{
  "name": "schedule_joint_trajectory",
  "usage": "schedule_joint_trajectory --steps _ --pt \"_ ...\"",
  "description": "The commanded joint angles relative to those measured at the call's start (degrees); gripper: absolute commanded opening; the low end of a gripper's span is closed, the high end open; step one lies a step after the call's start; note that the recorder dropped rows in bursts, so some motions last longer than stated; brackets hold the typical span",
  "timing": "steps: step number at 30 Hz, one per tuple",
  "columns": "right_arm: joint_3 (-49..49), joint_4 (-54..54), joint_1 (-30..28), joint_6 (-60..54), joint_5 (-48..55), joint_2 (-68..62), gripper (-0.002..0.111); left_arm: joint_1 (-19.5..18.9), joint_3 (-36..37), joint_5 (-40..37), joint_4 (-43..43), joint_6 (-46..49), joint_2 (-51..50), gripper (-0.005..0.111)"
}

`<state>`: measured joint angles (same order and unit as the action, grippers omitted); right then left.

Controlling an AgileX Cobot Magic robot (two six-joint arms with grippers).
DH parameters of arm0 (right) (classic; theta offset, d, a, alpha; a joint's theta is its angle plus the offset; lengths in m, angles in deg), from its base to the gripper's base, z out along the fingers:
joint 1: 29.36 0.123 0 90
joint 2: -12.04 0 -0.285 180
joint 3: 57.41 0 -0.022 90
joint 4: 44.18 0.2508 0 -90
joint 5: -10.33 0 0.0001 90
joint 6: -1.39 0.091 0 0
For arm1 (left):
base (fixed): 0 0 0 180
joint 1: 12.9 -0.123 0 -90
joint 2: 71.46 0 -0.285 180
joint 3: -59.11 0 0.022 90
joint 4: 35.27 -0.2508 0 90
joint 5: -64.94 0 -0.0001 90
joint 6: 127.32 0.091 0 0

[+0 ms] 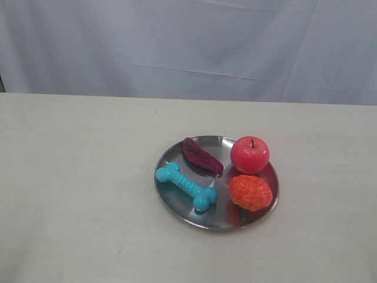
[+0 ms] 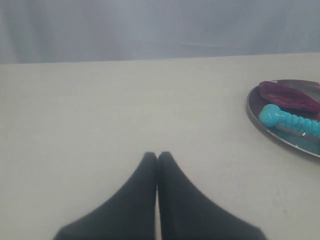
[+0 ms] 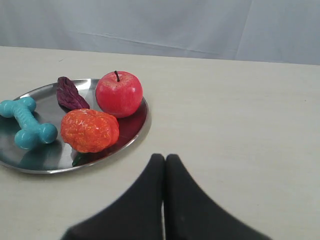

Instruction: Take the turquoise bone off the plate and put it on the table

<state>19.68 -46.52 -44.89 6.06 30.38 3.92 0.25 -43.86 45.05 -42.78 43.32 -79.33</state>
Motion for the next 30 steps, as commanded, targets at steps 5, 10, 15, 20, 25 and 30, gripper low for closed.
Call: schedule_joint_trajectory --steps 5,10,15,20,25,30 --pt "0.13 -0.47 -0.32 -0.01 -0.08 0.34 -0.001 0.16 0.19 0.04 -0.02 -0.15 0.07 0.000" --pt "-0.89 2.34 -0.32 -0.01 2.00 0.34 -0.001 0.16 0.19 0.04 -0.02 -0.15 0.07 0.000" --pt "-7.13 2.34 -0.32 -0.01 5.58 0.34 -0.001 0.16 0.19 0.04 -0.02 -0.15 0.07 0.000" --pt "-12.58 2.34 -0.32 -0.01 10.59 0.34 -0.001 0.16 0.19 0.04 -0.02 -0.15 0.07 0.000" --pt "-14.57 2.34 -0.32 -0.01 10.16 0.34 -0.001 0.16 0.19 0.04 -0.02 -0.15 0.07 0.000" --pt "-18.65 2.34 -0.32 0.42 10.89 -1.62 -0.001 0.16 0.19 0.04 -0.02 -0.15 0.07 0.000"
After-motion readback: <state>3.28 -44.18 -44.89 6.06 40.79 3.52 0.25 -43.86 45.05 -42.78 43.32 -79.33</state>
